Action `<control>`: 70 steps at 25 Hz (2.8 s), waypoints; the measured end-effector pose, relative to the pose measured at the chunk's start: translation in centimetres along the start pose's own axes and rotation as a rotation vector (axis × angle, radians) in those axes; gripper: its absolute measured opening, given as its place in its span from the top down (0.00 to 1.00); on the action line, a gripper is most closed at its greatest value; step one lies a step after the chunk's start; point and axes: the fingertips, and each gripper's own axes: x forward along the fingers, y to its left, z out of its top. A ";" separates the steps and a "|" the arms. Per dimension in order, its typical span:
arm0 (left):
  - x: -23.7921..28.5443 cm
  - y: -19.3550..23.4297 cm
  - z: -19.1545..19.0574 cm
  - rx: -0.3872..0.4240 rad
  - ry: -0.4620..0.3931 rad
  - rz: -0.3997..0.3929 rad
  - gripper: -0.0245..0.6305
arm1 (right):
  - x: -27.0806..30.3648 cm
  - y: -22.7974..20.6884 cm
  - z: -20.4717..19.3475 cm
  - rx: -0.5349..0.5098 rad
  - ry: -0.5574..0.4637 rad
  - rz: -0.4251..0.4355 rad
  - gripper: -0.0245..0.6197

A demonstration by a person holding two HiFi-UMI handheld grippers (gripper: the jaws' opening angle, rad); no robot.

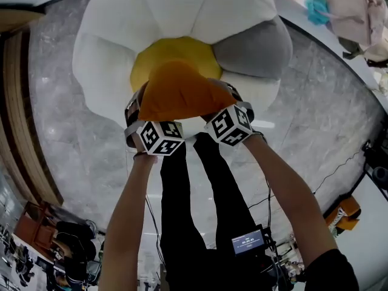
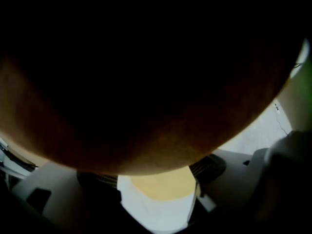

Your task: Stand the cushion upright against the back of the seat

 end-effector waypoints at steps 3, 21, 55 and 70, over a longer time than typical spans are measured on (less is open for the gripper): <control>2.4 1.6 0.5 -0.007 -0.029 0.047 0.31 | 1.7 -2.3 0.2 -0.044 -0.013 -0.046 0.48; 7.4 7.0 3.6 -0.100 0.103 0.046 0.31 | 6.1 -9.4 0.5 0.227 0.005 -0.011 0.45; -2.0 4.7 4.9 -0.141 0.018 -0.041 0.60 | -2.0 -5.5 4.9 0.254 0.046 -0.050 0.46; -17.2 -3.0 7.3 -0.166 -0.057 -0.086 0.85 | -18.7 1.0 4.3 0.318 -0.016 0.004 0.77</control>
